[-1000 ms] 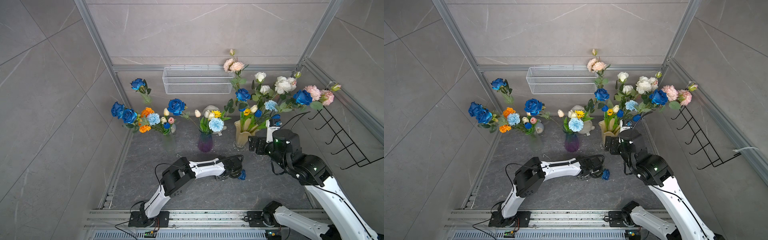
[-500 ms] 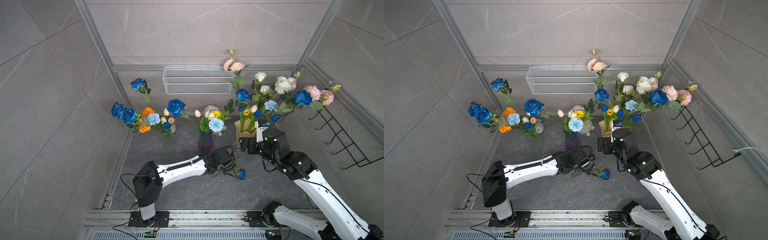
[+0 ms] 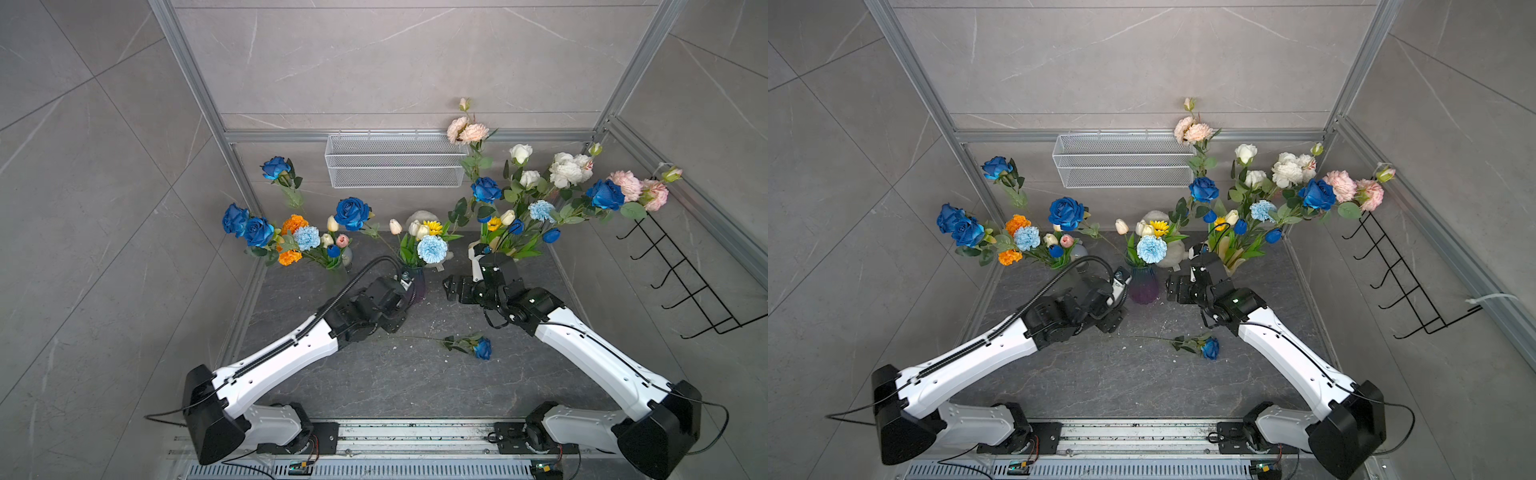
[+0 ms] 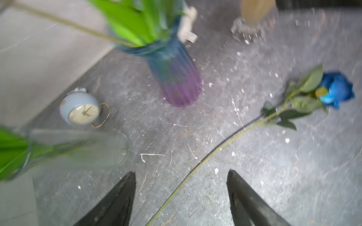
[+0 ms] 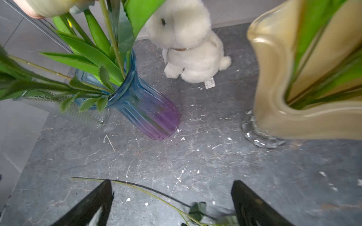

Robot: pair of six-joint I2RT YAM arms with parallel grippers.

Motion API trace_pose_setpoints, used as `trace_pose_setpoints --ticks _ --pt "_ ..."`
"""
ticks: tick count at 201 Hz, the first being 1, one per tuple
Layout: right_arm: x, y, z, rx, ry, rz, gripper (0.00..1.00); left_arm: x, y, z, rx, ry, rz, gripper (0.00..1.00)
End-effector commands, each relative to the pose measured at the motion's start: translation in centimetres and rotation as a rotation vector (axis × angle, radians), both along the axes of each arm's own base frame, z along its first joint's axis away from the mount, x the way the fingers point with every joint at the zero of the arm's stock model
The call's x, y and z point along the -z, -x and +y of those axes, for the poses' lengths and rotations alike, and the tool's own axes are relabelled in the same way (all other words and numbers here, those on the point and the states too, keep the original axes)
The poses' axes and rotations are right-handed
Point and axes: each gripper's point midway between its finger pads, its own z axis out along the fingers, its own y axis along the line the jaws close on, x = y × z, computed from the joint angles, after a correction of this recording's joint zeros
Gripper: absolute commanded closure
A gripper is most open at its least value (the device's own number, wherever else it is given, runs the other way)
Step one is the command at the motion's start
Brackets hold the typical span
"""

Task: Pick out blue flowers from the vase
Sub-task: Place the flower at the center of the board, then pick up the flower from the vase.

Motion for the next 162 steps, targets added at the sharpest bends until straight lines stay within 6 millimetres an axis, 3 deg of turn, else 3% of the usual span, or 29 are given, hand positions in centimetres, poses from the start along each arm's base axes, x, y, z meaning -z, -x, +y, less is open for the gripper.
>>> trace_pose_setpoints --ticks 1,75,112,162 --pt "-0.9 -1.8 2.3 -0.015 -0.130 -0.022 0.05 -3.9 -0.8 0.6 -0.073 0.250 -0.034 0.25" --pt "-1.5 -6.6 3.8 0.034 -0.304 -0.056 0.12 -7.0 -6.2 0.2 -0.094 0.381 -0.077 0.25" --pt "-2.3 -7.8 4.5 0.033 -0.371 -0.080 0.14 -8.5 -8.1 0.0 -0.096 0.421 -0.126 0.25" --pt "-1.8 -8.9 4.8 0.040 -0.395 -0.072 0.16 -10.1 -9.8 -1.4 -0.058 0.465 -0.194 0.26"
